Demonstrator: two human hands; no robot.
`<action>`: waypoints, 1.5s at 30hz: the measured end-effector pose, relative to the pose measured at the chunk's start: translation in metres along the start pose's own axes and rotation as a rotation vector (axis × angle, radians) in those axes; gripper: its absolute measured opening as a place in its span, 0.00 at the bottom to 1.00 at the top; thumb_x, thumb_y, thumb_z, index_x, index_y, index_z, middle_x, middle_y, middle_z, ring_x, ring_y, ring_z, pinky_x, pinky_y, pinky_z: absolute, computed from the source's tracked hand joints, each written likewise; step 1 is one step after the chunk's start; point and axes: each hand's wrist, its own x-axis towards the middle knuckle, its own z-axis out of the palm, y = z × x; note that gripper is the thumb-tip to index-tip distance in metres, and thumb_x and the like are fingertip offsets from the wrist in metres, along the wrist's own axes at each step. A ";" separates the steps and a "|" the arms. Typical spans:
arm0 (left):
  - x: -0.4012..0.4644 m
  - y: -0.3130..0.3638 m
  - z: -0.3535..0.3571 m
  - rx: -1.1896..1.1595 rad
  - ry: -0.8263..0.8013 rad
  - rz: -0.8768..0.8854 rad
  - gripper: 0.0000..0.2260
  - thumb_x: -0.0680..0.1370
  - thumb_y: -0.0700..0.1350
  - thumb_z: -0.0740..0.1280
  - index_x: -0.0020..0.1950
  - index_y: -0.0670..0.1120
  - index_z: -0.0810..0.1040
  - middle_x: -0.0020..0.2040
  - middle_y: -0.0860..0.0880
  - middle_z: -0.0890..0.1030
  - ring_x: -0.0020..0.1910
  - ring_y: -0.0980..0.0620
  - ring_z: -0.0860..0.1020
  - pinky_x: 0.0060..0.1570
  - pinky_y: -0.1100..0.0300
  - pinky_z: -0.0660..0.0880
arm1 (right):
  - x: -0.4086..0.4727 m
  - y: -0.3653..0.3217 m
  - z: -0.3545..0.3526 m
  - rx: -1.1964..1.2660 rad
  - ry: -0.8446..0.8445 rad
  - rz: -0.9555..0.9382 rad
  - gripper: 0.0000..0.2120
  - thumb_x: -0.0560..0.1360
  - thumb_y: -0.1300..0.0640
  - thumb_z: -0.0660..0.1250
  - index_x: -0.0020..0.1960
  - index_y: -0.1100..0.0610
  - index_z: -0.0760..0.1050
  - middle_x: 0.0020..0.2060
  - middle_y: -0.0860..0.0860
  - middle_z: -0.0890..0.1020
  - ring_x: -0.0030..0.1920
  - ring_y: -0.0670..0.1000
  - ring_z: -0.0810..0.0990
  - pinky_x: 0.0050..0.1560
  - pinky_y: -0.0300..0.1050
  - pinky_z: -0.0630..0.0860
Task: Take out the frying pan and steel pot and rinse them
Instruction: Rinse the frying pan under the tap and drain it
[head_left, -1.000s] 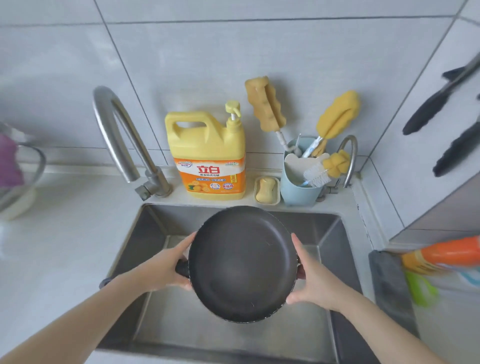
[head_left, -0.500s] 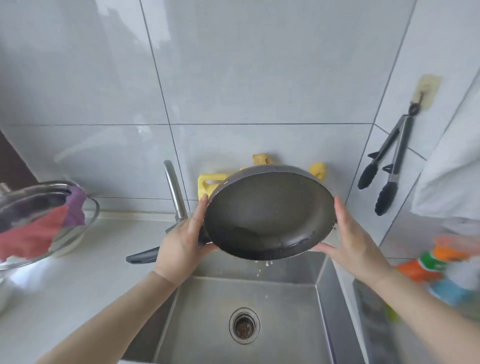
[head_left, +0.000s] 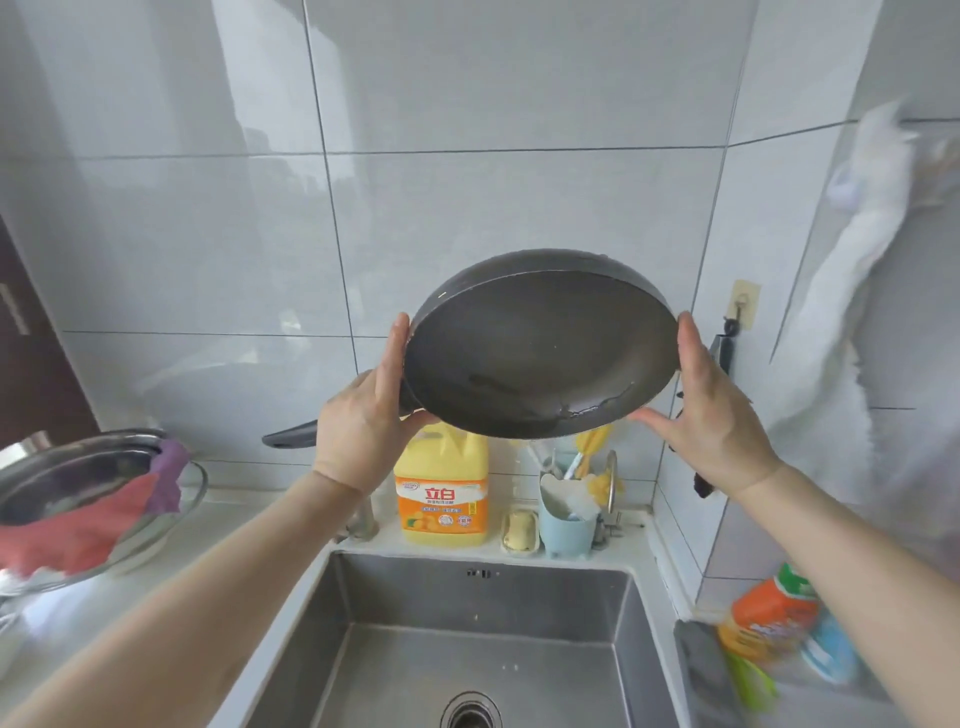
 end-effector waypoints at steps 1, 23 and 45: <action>0.003 0.003 -0.002 0.012 0.010 0.005 0.50 0.63 0.53 0.81 0.76 0.46 0.54 0.37 0.45 0.82 0.32 0.43 0.80 0.23 0.55 0.74 | 0.002 0.002 -0.003 0.000 0.007 -0.001 0.53 0.65 0.60 0.80 0.75 0.48 0.45 0.71 0.59 0.67 0.68 0.55 0.68 0.61 0.45 0.65; 0.075 0.039 -0.007 0.106 0.158 0.070 0.48 0.64 0.56 0.78 0.75 0.45 0.55 0.39 0.46 0.82 0.32 0.43 0.80 0.23 0.58 0.71 | 0.066 0.051 -0.036 0.015 0.159 -0.150 0.57 0.62 0.59 0.81 0.75 0.52 0.42 0.69 0.65 0.70 0.64 0.62 0.74 0.57 0.55 0.74; -0.045 0.002 0.080 -0.409 -0.834 -0.196 0.56 0.64 0.54 0.78 0.70 0.74 0.35 0.40 0.61 0.83 0.39 0.63 0.80 0.41 0.61 0.77 | -0.075 0.038 0.031 0.192 -0.615 0.444 0.63 0.66 0.52 0.79 0.72 0.37 0.27 0.75 0.38 0.53 0.69 0.41 0.65 0.63 0.33 0.63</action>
